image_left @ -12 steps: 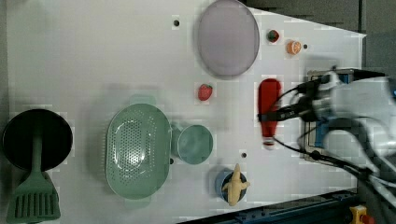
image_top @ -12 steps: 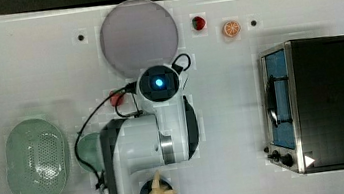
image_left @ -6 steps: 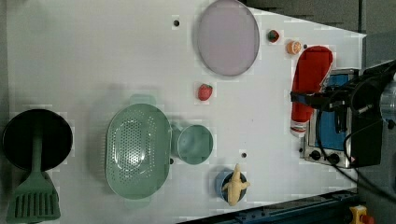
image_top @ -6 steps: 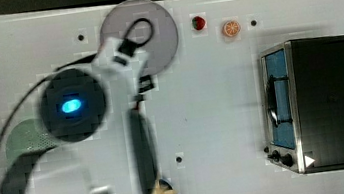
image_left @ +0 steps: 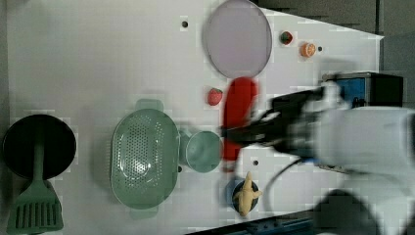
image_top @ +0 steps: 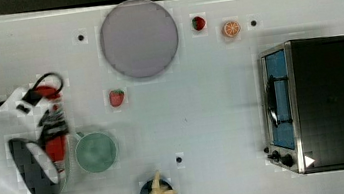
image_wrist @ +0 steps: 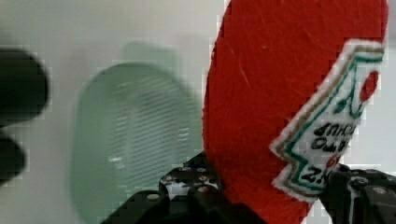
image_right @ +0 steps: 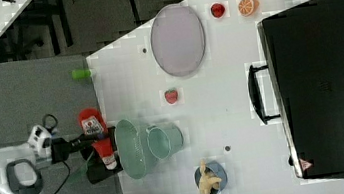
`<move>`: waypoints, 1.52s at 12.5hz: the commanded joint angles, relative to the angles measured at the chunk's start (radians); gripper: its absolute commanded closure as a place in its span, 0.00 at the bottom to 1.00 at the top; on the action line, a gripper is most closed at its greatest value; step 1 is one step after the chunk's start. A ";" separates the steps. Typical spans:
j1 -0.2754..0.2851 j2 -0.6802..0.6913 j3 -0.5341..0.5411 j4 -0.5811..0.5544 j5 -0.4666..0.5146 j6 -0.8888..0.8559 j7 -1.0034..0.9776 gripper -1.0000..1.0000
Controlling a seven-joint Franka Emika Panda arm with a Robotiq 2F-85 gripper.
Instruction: Pick Ketchup from the table and place it in strainer.
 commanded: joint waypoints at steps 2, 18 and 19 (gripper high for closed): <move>0.016 0.109 0.076 -0.023 -0.010 0.140 0.361 0.39; 0.001 0.168 0.044 0.037 -0.157 0.249 0.587 0.00; -0.029 0.117 0.039 0.045 -0.157 0.194 0.587 0.00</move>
